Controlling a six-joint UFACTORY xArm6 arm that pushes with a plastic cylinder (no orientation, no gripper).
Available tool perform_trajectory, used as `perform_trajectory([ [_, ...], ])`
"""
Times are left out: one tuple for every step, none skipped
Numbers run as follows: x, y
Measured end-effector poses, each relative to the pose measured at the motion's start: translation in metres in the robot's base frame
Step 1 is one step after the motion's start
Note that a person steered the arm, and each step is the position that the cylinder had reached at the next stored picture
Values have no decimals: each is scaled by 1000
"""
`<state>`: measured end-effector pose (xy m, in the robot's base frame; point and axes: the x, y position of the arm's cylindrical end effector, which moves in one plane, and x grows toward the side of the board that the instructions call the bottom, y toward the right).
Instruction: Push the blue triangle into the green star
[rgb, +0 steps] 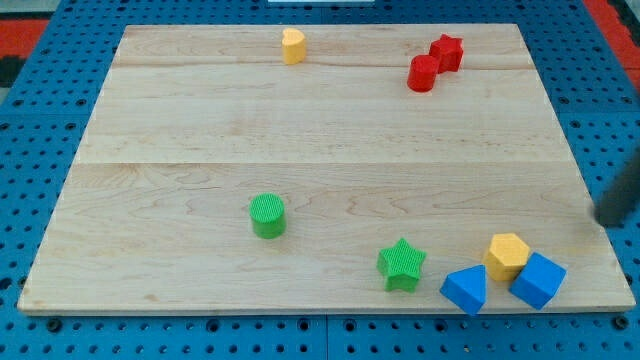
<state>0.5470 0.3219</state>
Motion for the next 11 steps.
perform_trajectory([
  [57,21],
  [70,11],
  [69,-18],
  [71,-43],
  [71,-81],
  [71,-113],
  [72,-142],
  [70,-161],
  [72,-186],
  [72,-205],
  [72,-243],
])
